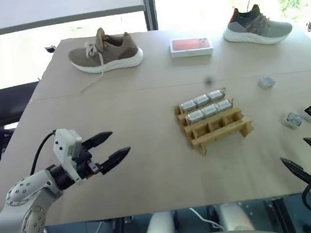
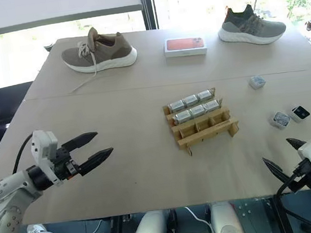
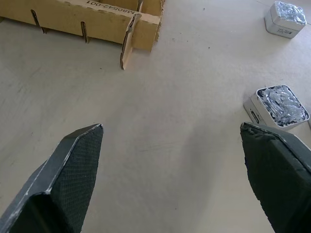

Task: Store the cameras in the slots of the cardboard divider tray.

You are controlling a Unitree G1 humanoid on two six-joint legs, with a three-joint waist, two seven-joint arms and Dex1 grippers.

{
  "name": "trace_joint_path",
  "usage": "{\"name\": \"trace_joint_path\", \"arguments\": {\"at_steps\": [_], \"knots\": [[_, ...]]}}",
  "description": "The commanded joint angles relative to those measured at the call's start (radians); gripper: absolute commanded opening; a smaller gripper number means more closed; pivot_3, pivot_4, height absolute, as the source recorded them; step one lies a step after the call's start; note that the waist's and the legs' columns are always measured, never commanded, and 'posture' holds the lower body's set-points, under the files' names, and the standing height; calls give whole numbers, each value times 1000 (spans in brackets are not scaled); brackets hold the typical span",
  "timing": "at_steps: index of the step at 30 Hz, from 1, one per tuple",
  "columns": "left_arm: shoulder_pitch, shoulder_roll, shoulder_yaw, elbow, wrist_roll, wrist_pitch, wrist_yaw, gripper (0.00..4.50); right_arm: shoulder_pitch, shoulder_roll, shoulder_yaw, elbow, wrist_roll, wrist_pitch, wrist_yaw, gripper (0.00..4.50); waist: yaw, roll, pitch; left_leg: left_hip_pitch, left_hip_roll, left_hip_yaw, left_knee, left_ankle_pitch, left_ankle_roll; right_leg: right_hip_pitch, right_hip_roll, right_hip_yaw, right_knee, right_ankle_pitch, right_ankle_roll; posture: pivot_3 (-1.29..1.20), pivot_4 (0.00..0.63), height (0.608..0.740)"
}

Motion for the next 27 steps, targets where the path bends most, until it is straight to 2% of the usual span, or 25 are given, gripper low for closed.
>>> {"name": "trace_joint_path", "arguments": {"at_steps": [1,5,7,10,15,17,20,22,27], "knots": [[-40,8,9,-12,-25,8,0,4454,-37,2,-12,-57,21,32,-52,4464,0,0,0,0,0,0,0,0,0,0,0,0,0,0,0,0,150,740],[-134,-17,-28,-27,-67,16,-4,4454,-161,17,4,-133,86,274,-246,4464,0,-1,0,-1,-1,0,2,0,0,0,-1,0,-1,0,0,0,150,740],[-175,-35,-44,-31,-73,2,1,4454,-225,20,15,-174,72,421,-364,4464,0,-1,0,0,-1,0,2,0,0,0,-1,0,0,0,0,0,150,740],[-213,-2,-74,-54,-101,1,-100,4454,-341,41,41,-188,19,610,-536,4464,0,-1,0,-1,-1,-1,1,0,-1,0,-1,-1,1,1,-1,0,150,740],[-265,74,-97,-76,-169,43,-230,4454,-530,200,11,-196,2,873,-741,4464,-2,1,-1,-9,-1,-1,1,3,-5,-8,6,0,1,1,-1,0,150,740],[-297,111,-123,-79,-171,39,-292,4454,-620,292,13,-178,-13,936,-811,4464,-2,2,-1,-10,-1,-1,1,3,-5,-9,7,1,1,1,0,0,150,740],[-333,140,-146,-78,-179,40,-345,4454,-705,365,34,-134,-56,961,-873,4464,-3,2,0,-10,-1,0,1,3,-5,-9,8,0,0,2,2,0,150,740],[-357,150,-152,-70,-184,46,-357,4454,-749,396,35,-100,-89,958,-908,4464,-3,2,0,-9,-1,1,1,1,-1,-9,8,-1,0,2,2,0,150,740],[-371,152,-152,-71,-187,56,-366,4454,-810,420,38,-33,-158,938,-954,4464,-4,2,0,-10,-1,0,1,3,-5,-9,9,-1,0,3,3,0,150,740]]}}
